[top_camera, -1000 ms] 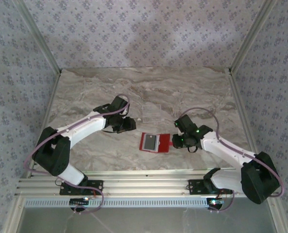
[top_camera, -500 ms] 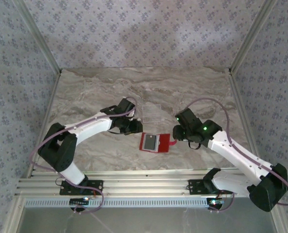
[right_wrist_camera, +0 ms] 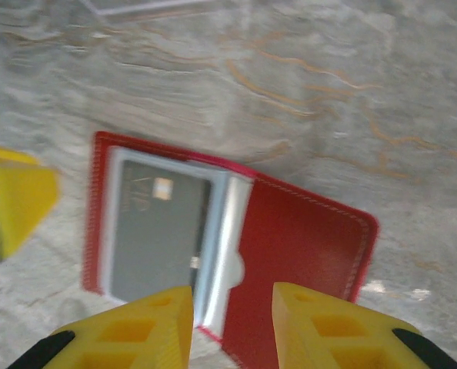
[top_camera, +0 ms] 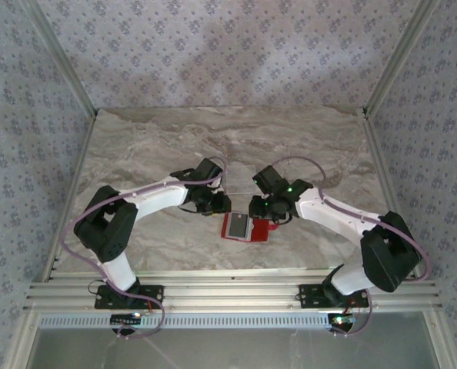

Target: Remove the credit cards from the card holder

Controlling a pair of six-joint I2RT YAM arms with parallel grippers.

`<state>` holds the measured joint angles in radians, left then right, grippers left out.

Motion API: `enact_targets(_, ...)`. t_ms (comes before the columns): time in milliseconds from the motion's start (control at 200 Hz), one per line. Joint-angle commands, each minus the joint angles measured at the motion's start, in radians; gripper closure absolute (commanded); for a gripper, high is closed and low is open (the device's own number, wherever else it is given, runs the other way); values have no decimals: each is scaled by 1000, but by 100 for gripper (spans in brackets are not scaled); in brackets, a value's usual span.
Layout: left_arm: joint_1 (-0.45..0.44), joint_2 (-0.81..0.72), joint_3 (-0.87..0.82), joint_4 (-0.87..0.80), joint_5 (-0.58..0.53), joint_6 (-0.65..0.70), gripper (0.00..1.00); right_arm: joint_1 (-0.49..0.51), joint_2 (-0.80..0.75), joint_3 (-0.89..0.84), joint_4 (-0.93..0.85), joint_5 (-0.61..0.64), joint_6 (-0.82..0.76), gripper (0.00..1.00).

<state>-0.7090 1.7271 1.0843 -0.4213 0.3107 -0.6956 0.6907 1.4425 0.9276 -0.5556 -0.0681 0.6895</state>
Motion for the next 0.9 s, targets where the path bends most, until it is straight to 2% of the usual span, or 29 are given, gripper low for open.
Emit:
enact_targets(0, 3, 25, 46, -32, 9, 41, 65, -31, 45, -49, 56, 34, -11, 67)
enact_targets(165, 2, 62, 72, -39, 27, 61, 64, -8, 111, -63, 93, 104, -53, 66)
enact_targets(335, 1, 77, 84, -56, 16, 74, 62, 10, 174, -88, 160, 84, -115, 67)
enact_targets(520, -2, 71, 75, -76, -18, 77, 61, 85, 222, -66, 169, 83, -165, 69)
enact_targets(650, -5, 50, 53, -77, -18, 71, 61, 134, 230, -43, 133, 102, -157, 70)
enact_targets(895, -13, -14, 8, -112, -45, 52, 61, 148, 176, -38, 45, 151, -72, 70)
